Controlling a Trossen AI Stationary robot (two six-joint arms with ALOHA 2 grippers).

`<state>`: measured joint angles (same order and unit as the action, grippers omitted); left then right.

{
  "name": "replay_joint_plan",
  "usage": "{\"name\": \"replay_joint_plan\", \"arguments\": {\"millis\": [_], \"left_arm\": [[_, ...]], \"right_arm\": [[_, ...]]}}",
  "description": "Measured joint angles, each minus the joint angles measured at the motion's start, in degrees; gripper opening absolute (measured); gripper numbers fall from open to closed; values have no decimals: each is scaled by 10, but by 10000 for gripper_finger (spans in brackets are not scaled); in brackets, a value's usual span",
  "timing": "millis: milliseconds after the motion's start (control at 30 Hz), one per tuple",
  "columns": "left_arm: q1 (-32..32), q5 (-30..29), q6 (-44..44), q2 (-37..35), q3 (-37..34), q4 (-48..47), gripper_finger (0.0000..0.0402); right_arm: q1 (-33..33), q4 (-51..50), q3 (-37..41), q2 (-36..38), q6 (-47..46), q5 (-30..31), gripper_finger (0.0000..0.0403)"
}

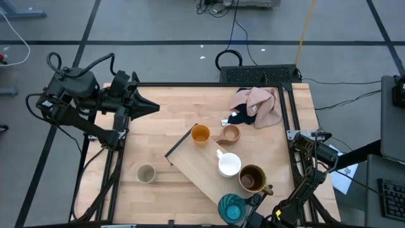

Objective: Stack small to large cups/mugs on shelf
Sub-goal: Put the blue cup on the shelf

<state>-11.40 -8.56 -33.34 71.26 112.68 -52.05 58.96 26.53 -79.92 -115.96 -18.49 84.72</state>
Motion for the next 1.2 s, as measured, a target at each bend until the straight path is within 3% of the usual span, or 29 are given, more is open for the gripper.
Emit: {"name": "replay_joint_plan", "arguments": {"millis": [467, 767, 1200], "left_arm": [[0, 0, -1, 0, 0, 0, 37], [0, -3, -1, 0, 0, 0, 37], [0, -3, -6, 0, 0, 0, 37]], "right_arm": [[3, -2, 0, 1, 14, -8, 352], [9, -1, 0, 1, 27, -10, 396], [11, -2, 0, 2, 57, -7, 397]]}}
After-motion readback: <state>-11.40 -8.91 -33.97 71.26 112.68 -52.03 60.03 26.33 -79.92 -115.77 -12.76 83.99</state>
